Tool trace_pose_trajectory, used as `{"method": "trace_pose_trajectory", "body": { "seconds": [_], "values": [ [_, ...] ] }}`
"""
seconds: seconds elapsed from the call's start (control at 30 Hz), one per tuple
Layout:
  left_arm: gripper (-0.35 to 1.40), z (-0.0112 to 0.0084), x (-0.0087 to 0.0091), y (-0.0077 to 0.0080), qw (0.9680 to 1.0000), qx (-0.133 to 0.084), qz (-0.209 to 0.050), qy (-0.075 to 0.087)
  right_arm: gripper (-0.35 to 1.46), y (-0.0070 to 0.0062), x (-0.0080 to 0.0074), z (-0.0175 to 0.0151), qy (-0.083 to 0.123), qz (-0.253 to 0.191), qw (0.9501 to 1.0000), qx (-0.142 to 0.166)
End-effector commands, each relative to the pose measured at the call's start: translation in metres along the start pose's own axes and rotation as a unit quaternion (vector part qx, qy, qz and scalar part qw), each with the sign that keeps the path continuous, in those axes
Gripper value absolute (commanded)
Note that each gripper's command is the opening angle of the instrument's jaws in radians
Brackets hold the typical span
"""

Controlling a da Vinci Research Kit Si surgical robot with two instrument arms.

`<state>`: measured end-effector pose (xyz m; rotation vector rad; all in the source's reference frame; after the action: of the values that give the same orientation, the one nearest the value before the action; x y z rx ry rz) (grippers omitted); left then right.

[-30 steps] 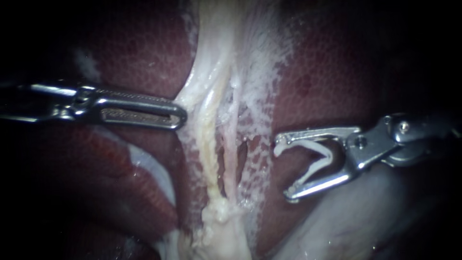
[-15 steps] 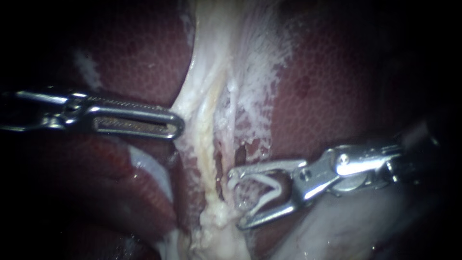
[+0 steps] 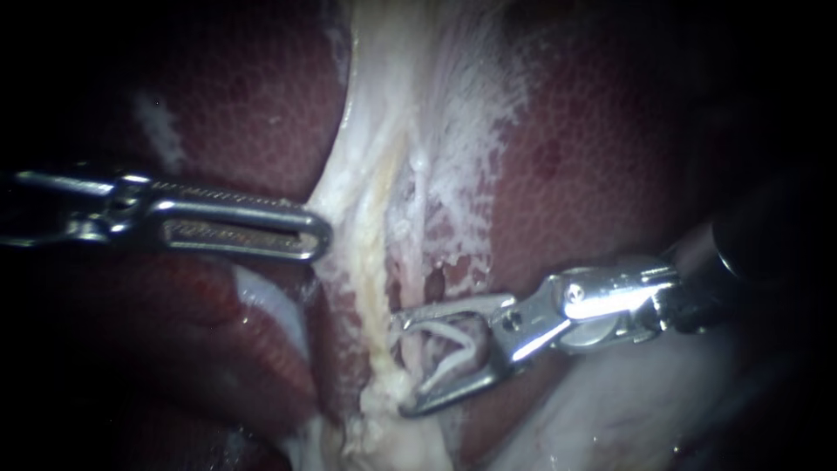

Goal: Clipping first clip left tube

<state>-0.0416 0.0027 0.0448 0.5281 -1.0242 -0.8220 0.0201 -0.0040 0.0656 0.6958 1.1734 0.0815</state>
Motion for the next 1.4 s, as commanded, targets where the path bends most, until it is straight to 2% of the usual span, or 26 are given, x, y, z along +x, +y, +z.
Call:
{"method": "trace_pose_trajectory", "body": {
  "seconds": [0.03, 0.2, 0.33, 0.7, 1.0, 1.23, 1.4],
  "values": [
    [-0.30, 0.0000, 0.0000, 0.0000, 1.0000, 0.000, 0.000, 0.000, 0.60, 0.0000, 0.0000, 0.0002, -0.001, -0.001, 1.0000, 0.000],
    [-0.30, 0.0000, 0.0000, 0.0000, 1.0000, 0.000, 0.000, 0.000, 0.60, 0.0000, -0.0002, 0.0015, -0.003, 0.003, 1.0000, -0.001],
    [-0.30, 0.0000, 0.0001, 0.0002, 1.0000, 0.001, 0.000, 0.000, 0.60, -0.0007, -0.0002, 0.0022, -0.004, 0.009, 0.9999, 0.002],
    [-0.30, 0.0001, 0.0005, 0.0019, 1.0000, 0.001, 0.001, 0.000, 0.60, -0.0015, 0.0007, 0.0031, -0.005, 0.025, 0.9996, 0.015],
    [-0.30, 0.0002, 0.0005, 0.0019, 1.0000, 0.000, 0.001, 0.000, 0.59, -0.0008, 0.0017, 0.0052, -0.010, 0.026, 0.9989, 0.038],
    [-0.30, 0.0004, 0.0006, 0.0018, 1.0000, 0.000, 0.001, 0.000, 0.58, 0.0002, 0.0024, 0.0069, -0.010, 0.021, 0.9982, 0.056],
    [-0.30, 0.0004, 0.0006, 0.0018, 1.0000, 0.000, 0.001, 0.000, 0.58, 0.0001, 0.0023, 0.0067, -0.009, 0.022, 0.9979, 0.060]
  ]
}}
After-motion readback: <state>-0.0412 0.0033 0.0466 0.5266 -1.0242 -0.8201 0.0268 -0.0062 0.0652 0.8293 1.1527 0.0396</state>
